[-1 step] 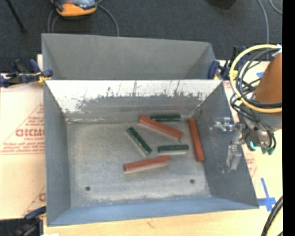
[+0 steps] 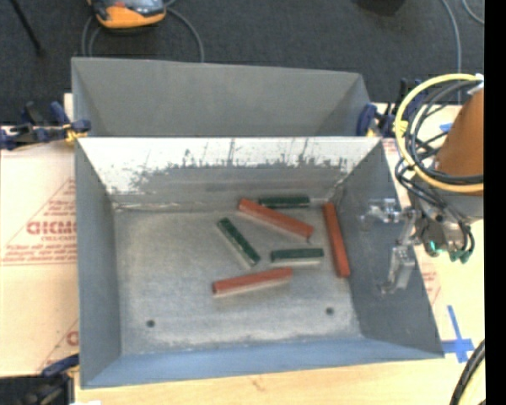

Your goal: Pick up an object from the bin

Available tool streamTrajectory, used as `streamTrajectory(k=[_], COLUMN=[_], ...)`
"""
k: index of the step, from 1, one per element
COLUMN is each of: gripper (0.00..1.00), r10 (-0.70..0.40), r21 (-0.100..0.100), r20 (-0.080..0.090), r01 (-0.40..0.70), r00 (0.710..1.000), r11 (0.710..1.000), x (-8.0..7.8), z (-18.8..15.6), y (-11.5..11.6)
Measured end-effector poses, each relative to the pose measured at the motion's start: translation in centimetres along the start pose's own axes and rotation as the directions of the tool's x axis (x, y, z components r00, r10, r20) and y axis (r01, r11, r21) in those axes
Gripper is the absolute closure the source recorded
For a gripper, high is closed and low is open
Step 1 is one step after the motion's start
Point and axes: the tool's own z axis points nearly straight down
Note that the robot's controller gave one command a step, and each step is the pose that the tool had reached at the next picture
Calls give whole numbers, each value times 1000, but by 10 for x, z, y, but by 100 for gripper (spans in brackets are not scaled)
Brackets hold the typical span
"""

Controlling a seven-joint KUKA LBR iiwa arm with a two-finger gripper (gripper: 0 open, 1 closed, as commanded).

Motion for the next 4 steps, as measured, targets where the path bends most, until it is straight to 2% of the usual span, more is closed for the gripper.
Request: streamTrajectory(k=[1, 2, 3, 4], gripper=[0, 0, 0, 0], r10=[-3, 181, 310, 268], r21=[2, -1, 0, -2], r20=[6, 3, -2, -4], r01=[3, -181, -310, -268], r00=[1000, 983, 951, 963], r11=[1000, 983, 951, 963], x=[0, -2, 18, -22], z=[52, 110, 143, 162], y=[-5, -1, 33, 36])
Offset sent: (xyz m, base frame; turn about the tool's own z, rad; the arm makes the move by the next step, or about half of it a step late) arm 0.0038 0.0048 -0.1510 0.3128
